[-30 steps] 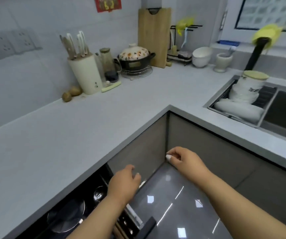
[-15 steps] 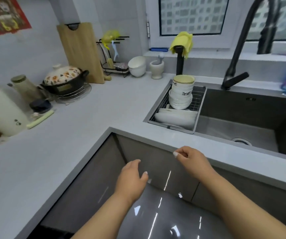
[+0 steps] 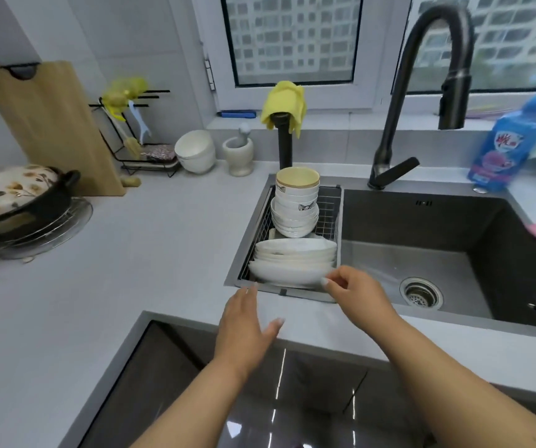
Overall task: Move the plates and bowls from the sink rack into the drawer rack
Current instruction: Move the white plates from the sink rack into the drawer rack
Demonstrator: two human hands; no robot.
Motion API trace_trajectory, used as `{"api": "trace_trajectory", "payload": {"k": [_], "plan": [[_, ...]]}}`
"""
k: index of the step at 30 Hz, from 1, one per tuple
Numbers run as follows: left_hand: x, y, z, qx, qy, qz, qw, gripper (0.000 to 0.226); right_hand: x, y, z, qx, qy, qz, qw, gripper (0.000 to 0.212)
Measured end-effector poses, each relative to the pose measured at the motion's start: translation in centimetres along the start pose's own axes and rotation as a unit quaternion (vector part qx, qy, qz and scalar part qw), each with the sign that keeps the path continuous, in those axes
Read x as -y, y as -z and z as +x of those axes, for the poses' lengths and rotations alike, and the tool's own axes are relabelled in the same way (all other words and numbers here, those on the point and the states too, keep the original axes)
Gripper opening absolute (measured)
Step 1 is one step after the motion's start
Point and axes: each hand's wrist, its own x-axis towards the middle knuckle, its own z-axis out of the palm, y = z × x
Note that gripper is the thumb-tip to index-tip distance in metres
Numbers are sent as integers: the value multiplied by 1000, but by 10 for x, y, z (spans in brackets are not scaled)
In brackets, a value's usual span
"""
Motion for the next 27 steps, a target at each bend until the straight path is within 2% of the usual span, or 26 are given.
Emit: {"api": "trace_trajectory", "payload": {"k": [4,6,8,11,15,21,27], "plan": [[6,-5,47,15,-35,28,999,83,17,-13,57,-17,15,-43,999,15],[10,-8,69,13,-67,37,997,81,21,-23,84,-15,28,-71,997,23],[13,-12,86,19,-86,44,995,81,21,-32,106,4,37,-111,993,30],[16,-15,103,37,-110,79,990,84,19,-38,128,34,35,-156,987,25],[20,-17,117,39,-125,77,988,86,16,-41,143,49,19,-179,982,32],[24,-18,130,53,-137,117,982,96,21,-40,151,18,49,-256,965,39],[24,-13,137,64,-146,117,980,97,31,-37,166,36,74,-251,965,40]]}}
